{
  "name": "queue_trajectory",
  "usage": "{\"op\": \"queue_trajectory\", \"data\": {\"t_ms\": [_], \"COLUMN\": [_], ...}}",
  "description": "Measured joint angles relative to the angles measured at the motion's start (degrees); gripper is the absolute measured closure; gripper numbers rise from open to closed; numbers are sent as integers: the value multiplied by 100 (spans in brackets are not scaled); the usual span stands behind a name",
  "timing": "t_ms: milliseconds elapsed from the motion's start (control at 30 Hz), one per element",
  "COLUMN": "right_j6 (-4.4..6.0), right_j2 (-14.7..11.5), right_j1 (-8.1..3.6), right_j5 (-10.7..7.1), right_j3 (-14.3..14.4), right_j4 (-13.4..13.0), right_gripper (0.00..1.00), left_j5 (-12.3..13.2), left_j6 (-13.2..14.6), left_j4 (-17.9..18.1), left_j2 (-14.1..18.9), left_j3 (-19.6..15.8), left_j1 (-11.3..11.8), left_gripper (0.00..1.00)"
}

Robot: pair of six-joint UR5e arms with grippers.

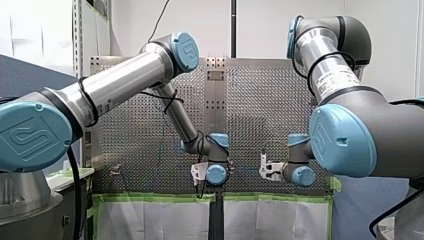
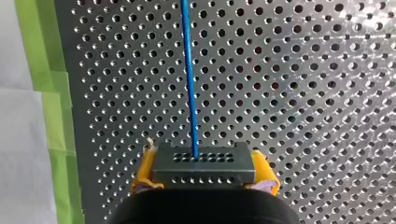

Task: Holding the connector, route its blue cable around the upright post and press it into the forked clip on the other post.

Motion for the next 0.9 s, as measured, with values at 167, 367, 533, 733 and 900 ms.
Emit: {"op": "queue_trajectory", "data": {"t_ms": [167,367,533,733,900], "right_j6": [1,3,-2,6,12], "right_j2": [2,2,3,5,5], "right_j1": [-4,-8,-10,-31,-64], "right_j5": [-8,-16,-28,-35,-37], "right_j3": [-51,-107,-161,-195,-227], "right_j4": [27,55,90,107,113], "right_gripper": [100,100,100,100,100], "left_j5": [100,253,419,509,524], "left_j6": [-39,-73,-138,-248,-297], "left_j4": [-2,-86,-283,-390,-471], "left_j2": [-4,-66,-291,-428,-437], "left_j3": [48,174,395,613,794], "left_j1": [55,112,127,150,177], "left_gripper": [100,100,100,100,100]}}
